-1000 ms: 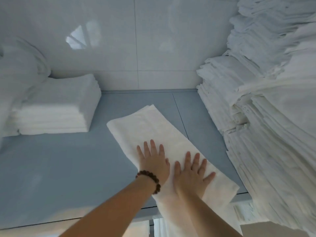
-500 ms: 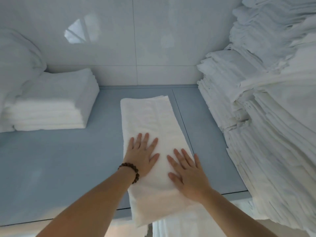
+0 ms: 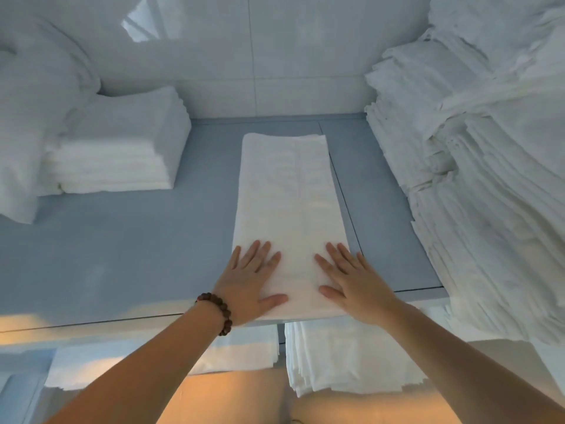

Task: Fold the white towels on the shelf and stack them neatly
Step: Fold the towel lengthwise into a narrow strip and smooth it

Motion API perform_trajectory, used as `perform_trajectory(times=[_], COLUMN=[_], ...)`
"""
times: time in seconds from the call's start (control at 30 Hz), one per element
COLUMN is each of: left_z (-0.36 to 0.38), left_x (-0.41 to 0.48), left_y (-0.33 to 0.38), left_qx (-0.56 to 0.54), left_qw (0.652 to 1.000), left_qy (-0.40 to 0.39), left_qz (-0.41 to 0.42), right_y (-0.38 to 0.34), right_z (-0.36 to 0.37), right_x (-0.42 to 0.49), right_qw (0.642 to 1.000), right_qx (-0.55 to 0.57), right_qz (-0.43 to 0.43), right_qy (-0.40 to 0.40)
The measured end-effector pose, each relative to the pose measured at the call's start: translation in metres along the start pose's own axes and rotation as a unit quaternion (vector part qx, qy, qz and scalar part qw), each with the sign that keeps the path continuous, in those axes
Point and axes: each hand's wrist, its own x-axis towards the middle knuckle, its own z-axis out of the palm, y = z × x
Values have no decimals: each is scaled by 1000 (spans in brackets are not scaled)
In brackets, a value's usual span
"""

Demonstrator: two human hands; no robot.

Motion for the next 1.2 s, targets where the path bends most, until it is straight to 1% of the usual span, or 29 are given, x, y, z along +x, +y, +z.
perform_trajectory(times=[0.13, 0.23, 0.27, 0.37, 0.43, 0.53, 0.63, 0.7, 0.77, 0.83, 0.9, 0.97, 1.03, 1.07, 1.13, 1.2], left_z=[18, 24, 25, 24, 22, 17, 17, 18, 14, 8, -1, -6, 0, 3, 6, 12], left_x=[-27, -37, -39, -46, -52, -59, -60, -62, -64, -68, -74, -79, -81, -82, -82, -81], left_y=[11, 9, 7, 1, -2, -3, -5, -8, -6, -1, 0, -1, -8, -10, -8, -7], left_qx=[32, 47, 43, -34, -50, -100, -64, -33, -56, -75, -76, -47, 16, 43, 63, 97], left_qw=[999, 995, 993, 992, 990, 985, 989, 988, 986, 985, 984, 982, 977, 975, 972, 968], left_qy=[14, 81, 97, 101, 114, 128, 123, 132, 145, 155, 163, 178, 196, 201, 211, 217], left_qz=[25, 44, 48, 62, 70, 52, 59, 66, 57, 12, -13, 39, 84, 89, 77, 79], right_y=[-1, 3, 5, 9, 11, 12, 12, 11, 7, 5, 6, 6, 9, 9, 9, 7], right_z=[14, 21, 21, 16, 12, 7, 4, 3, -3, -6, -8, -5, 1, 2, 6, 10], right_x=[-24, -33, -35, -39, -44, -46, -47, -50, -53, -56, -58, -59, -59, -60, -60, -62], right_qw=[1000, 997, 995, 992, 991, 984, 975, 978, 986, 991, 990, 984, 969, 960, 943, 935], right_qx=[-10, -49, -58, -39, -25, -21, -35, -11, 19, 42, 48, 3, -77, -110, -152, -174], right_qz=[-23, -44, -48, -61, -71, -86, -101, -88, -66, -37, -20, -51, -106, -134, -176, -188], right_qy=[16, 47, 61, 106, 115, 152, 196, 191, 150, 124, 131, 172, 211, 219, 240, 247])
